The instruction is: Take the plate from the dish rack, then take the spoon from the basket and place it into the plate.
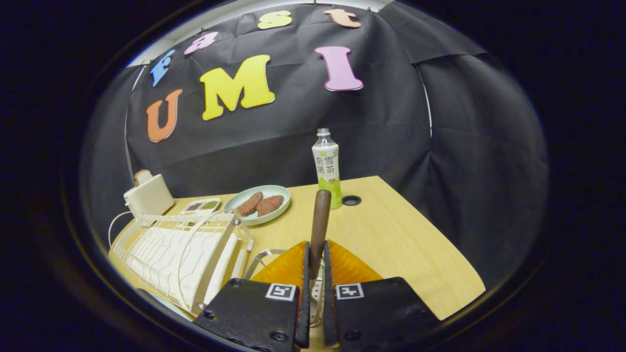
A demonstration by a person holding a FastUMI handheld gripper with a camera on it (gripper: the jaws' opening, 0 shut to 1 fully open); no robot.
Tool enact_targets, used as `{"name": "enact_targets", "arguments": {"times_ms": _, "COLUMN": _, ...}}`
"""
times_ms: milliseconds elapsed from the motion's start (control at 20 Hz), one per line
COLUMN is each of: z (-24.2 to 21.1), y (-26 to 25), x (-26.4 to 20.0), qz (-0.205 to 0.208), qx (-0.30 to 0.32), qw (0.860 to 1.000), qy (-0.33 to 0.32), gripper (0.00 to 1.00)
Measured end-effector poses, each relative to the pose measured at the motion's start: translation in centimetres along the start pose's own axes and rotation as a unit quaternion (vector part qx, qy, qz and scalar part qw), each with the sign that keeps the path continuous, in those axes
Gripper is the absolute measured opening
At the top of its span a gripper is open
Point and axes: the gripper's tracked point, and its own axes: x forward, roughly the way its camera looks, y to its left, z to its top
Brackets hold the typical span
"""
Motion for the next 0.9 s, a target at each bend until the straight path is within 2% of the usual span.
{"name": "enact_targets", "arguments": {"times_ms": 350, "z": 0.0, "y": -0.3, "x": 0.8, "qz": -0.001, "qx": -0.009, "qw": 1.0, "qy": 0.002, "gripper": 0.16}}
{"name": "enact_targets", "arguments": {"times_ms": 450, "z": 0.1, "y": -0.3, "x": 0.8, "qz": -0.003, "qx": -0.013, "qw": 1.0, "qy": 0.002, "gripper": 0.2}}
{"name": "enact_targets", "arguments": {"times_ms": 900, "z": 1.4, "y": 0.3, "x": 0.8, "qz": 0.031, "qx": -0.002, "qw": 0.999, "qy": -0.023, "gripper": 0.22}}
